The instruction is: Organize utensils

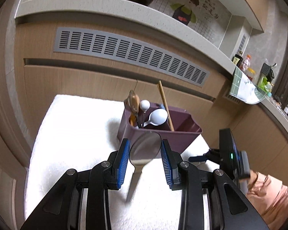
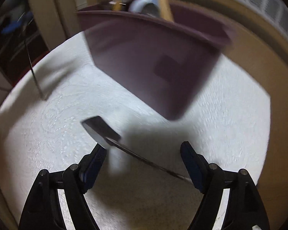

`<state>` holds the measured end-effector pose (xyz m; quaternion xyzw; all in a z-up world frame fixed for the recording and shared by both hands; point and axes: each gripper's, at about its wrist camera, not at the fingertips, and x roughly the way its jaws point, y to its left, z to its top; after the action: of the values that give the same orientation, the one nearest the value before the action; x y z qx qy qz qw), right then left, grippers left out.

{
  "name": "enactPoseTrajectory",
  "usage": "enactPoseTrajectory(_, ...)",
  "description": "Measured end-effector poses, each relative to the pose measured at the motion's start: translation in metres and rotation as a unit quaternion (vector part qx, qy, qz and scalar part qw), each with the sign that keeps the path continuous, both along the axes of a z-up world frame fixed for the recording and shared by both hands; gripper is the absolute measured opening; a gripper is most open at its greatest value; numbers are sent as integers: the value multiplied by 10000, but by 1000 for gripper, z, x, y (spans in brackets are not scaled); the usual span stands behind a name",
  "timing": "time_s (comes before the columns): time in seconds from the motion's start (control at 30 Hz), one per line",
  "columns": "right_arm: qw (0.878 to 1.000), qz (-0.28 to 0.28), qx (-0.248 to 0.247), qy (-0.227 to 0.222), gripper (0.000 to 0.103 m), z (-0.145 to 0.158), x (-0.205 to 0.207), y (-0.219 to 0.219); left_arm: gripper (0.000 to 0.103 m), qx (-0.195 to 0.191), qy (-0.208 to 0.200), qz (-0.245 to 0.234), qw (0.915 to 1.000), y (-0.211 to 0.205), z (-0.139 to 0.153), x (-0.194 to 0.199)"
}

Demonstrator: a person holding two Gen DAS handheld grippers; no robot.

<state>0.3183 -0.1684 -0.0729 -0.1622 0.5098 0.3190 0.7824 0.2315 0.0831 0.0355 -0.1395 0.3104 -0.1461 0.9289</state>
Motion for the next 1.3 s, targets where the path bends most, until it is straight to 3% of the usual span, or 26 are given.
enactPoseTrajectory(0.1,9968,-263,519,542,79,8,-12,-16,34,-18,-11,5,10000,0,-2,0)
enactPoseTrajectory(0.2,9923,305,793,898,77,21,-49,-3,34,-40,-30,-35,10000,-2,0,0)
enactPoseTrajectory(0.3,9957,675,581,244,77,42,-72,17,34,-48,-5,-67,10000,-4,0,2)
enactPoseTrajectory(0.4,9946,862,113,-559,73,44,-63,36,34,-35,-1,-80,10000,-4,0,0)
enactPoseTrajectory(0.5,9927,1060,-254,-512,53,21,-34,38,34,-14,23,-113,9999,-4,2,-1)
enactPoseTrajectory(0.6,9915,1258,-258,-223,54,1,-19,39,34,-19,81,-138,9999,-3,2,-3)
enactPoseTrajectory(0.67,9929,1171,-62,-179,34,4,-15,34,34,35,97,-171,9998,-6,3,-5)
enactPoseTrajectory(0.7,9944,1046,-31,-173,29,6,-15,32,34,73,86,-182,9998,-7,4,-7)
enactPoseTrajectory(0.93,9971,124,579,-482,29,53,-41,16,34,448,-106,-219,9987,-26,11,-20)
enactPoseTrajectory(1.2,9846,-583,1366,-919,28,122,-61,-6,33,471,-306,-370,9977,-40,32,-31)
enactPoseTrajectory(1.23,9819,-633,1479,-997,26,136,-61,-10,33,462,-367,-423,9974,-42,40,-31)
enactPoseTrajectory(1.3,9758,-707,1640,-1264,6,165,-61,-13,33,446,-580,-477,9962,-45,62,-29)
